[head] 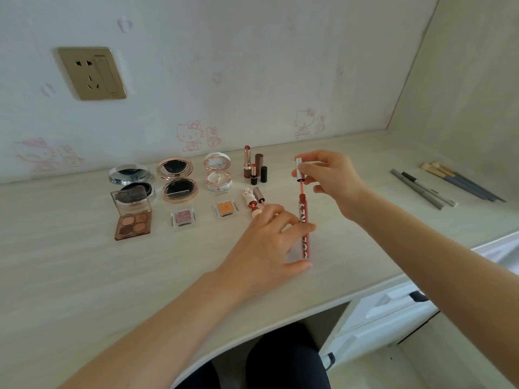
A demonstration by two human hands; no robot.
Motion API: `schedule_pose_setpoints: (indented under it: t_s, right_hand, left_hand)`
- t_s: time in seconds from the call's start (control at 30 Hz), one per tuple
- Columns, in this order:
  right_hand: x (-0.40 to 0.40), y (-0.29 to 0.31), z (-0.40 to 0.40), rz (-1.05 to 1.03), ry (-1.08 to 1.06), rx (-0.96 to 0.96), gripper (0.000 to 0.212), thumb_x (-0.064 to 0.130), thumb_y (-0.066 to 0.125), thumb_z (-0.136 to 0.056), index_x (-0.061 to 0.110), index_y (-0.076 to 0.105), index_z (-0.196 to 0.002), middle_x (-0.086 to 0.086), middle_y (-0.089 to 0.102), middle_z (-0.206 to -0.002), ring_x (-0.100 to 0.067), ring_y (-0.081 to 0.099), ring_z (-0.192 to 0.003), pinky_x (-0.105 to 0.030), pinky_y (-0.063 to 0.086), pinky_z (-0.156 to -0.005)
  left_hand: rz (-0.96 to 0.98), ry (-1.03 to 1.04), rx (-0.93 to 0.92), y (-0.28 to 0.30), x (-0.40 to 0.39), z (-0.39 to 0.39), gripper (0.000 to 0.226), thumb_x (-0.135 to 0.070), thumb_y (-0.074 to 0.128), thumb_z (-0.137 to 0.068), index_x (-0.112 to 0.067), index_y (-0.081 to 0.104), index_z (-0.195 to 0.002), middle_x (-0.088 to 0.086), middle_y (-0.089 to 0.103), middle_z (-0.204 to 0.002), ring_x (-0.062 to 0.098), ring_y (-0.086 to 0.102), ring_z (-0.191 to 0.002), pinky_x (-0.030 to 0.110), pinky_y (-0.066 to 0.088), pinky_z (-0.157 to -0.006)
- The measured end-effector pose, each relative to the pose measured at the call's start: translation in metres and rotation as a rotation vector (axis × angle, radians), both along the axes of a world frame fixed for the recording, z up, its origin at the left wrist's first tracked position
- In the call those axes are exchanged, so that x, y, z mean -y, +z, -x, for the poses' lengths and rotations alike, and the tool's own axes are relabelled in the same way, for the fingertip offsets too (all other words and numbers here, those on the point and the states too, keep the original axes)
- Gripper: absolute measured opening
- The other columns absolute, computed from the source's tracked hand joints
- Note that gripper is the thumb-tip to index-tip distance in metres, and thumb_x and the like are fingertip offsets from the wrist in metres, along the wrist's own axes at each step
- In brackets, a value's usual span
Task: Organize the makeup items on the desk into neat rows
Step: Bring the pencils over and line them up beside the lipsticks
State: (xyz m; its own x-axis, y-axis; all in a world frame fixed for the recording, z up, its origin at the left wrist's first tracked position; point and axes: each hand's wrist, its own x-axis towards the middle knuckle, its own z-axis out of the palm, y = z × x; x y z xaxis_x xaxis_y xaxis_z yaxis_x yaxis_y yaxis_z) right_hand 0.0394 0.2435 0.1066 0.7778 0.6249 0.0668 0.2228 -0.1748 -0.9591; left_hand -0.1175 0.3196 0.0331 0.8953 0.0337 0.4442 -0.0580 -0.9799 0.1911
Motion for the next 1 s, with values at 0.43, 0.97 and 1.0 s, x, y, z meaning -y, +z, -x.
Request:
schedule_pose_setpoints:
  t_s: [0.43, 0.97, 1.0]
  right_hand:
    - [-0.035, -0.023, -0.018, 0.181, 0.149, 0.044, 0.015, 0.019, 0.061, -0.089, 0.016, 0.067, -0.103, 0.001, 0.072, -0.082, -0.005, 0.058, -0.075, -0.017, 0.04, -0.062]
    - [-0.068, -0.047, -0.029, 0.247, 0.154, 0.141, 0.016, 0.024, 0.068, -0.08, 0.016, 0.069, -0.094, -0.002, 0.074, -0.082, -0.014, 0.065, -0.094, -0.03, 0.049, -0.085]
    - [-0.07, -0.049, -0.029, 0.256, 0.155, 0.163, 0.015, 0.024, 0.068, -0.08, 0.016, 0.069, -0.092, -0.002, 0.074, -0.081, -0.015, 0.066, -0.093, -0.03, 0.05, -0.084]
  left_hand:
    - [-0.024, -0.032, 0.134, -0.014, -0.006, -0.012, 0.044, -0.048, 0.072, -0.078, -0.017, 0.069, -0.109, 0.003, 0.056, -0.116, 0.023, 0.047, -0.111, 0.04, 0.045, -0.091]
    - [0.084, -0.066, 0.133, -0.022, -0.009, -0.014, 0.029, -0.035, 0.061, -0.085, -0.012, 0.074, -0.096, 0.002, 0.064, -0.102, 0.018, 0.052, -0.106, 0.026, 0.042, -0.093]
    - [0.081, -0.072, 0.134, -0.022, -0.008, -0.014, 0.029, -0.035, 0.06, -0.085, -0.011, 0.074, -0.095, 0.002, 0.064, -0.102, 0.018, 0.053, -0.104, 0.026, 0.043, -0.092]
